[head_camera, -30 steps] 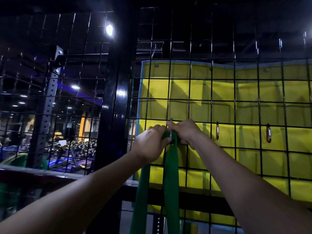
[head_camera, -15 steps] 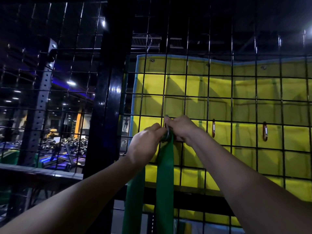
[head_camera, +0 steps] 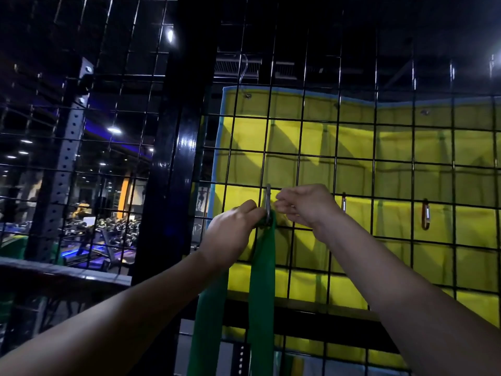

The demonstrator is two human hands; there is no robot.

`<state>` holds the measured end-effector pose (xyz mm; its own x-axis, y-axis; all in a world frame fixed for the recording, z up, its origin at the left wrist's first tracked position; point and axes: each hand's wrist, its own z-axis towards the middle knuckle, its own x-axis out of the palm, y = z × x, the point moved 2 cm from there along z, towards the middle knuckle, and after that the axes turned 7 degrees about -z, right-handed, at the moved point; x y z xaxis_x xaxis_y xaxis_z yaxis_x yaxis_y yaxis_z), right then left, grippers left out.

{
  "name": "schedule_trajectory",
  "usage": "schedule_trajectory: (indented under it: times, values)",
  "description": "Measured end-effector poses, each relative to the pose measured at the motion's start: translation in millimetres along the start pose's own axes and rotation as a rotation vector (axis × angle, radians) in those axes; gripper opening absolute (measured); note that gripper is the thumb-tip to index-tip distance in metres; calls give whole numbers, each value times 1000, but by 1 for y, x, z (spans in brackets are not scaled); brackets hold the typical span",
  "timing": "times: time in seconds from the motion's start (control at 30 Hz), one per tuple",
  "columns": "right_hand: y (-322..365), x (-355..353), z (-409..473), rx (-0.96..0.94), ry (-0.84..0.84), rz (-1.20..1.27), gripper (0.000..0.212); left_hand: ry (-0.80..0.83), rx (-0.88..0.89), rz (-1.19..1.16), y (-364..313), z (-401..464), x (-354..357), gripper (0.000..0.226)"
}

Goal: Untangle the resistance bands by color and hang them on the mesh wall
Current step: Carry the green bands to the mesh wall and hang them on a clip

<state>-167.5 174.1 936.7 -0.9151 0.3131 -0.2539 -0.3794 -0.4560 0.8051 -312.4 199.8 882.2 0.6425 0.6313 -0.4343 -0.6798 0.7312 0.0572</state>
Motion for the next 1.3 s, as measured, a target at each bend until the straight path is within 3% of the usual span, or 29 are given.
schedule_trajectory:
  times: [0.23, 0.57, 0.67, 0.77, 0.97, 1.07, 1.17, 1.3]
  values:
    - [3, 7, -9, 148, 52, 167, 9, 10, -4, 48, 0, 1, 2, 29]
    - [20, 28, -1, 220, 24, -260, 8, 28, -3, 39, 0, 1, 1, 32]
    - [18, 28, 2, 208, 6, -356, 29, 46, 9, 35, 1, 1, 0, 34]
    - [12, 28, 0, 200, -18, -286, 12, 50, 26, 33, 2, 2, -1, 35]
    - [-1, 25, -13, 36, -53, -72, 16, 19, -22, -27, 4, 4, -1, 27]
    - [-21, 29, -32, -164, -101, -176, 23, -27, -83, -116, -1, 1, -2, 22]
    - [-41, 32, -44, -196, -89, -303, 37, -67, -159, -226, -6, -4, -3, 27]
    - [-36, 19, -51, -298, -65, -548, 38, -99, -244, -371, -9, -11, -6, 30]
